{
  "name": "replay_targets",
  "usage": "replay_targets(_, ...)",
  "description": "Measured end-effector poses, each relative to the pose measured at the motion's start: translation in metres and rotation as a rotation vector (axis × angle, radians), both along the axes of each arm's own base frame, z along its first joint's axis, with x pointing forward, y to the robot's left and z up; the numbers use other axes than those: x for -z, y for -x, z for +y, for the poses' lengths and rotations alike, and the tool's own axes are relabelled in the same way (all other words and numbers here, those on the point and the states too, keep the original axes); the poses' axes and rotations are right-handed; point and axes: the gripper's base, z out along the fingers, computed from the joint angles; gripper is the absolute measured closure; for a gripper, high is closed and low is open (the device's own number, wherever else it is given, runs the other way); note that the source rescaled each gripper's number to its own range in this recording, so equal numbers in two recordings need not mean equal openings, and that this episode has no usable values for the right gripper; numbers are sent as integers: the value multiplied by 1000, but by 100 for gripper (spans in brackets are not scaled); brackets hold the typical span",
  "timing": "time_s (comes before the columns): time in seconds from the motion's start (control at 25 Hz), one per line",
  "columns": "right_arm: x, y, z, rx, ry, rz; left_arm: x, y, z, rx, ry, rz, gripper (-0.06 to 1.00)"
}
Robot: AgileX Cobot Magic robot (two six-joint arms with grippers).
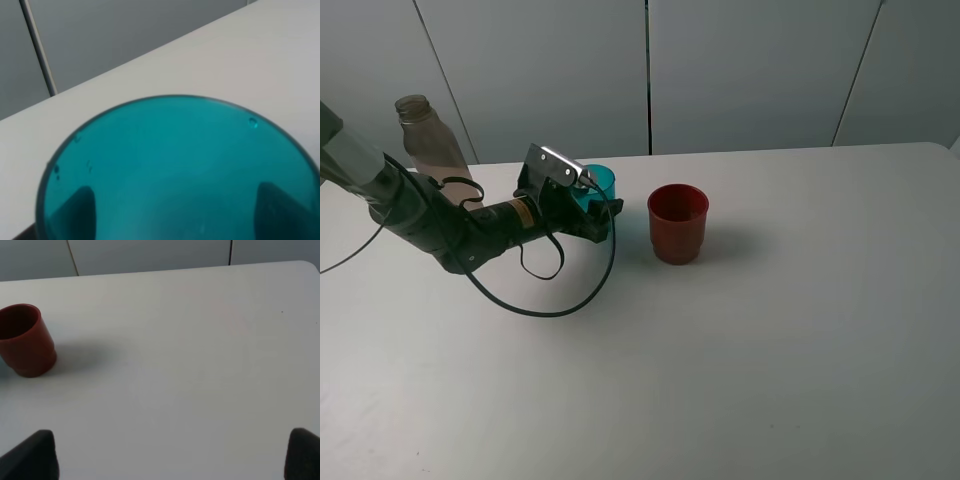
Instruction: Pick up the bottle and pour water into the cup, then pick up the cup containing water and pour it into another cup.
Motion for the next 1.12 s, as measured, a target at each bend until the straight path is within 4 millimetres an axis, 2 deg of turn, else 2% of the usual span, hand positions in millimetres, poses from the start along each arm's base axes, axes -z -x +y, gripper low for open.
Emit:
replay_targets(0.04,0,0,0,0,0,0,-3,-1,0,-2,-2,-2,84)
replay_targets(0.08,0,0,0,0,0,0,-6,-1,0,-4,1,-10,76)
replay_targets(0.12,0,0,0,0,0,0,-10,-2,0,-8,4,-16,61)
replay_targets(0.2,0,0,0,0,0,0,-17,-3,0,-11,11,-31,24)
replay_targets(0.24,0,0,0,0,0,0,-22,-3,0,-11,15,-42,11)
replay_targets(0.28,0,0,0,0,0,0,-26,-4,0,-12,18,-50,3)
replay_targets(0.4,0,0,0,0,0,0,-42,-5,0,-15,22,-79,-3)
replay_targets(0.64,0,0,0,0,0,0,-81,-5,2,-31,-3,-102,-3)
replay_targets(0.88,0,0,0,0,0,0,-141,3,12,-136,54,3,-3)
replay_targets(1.12,0,0,0,0,0,0,-202,29,39,-318,-32,125,-3)
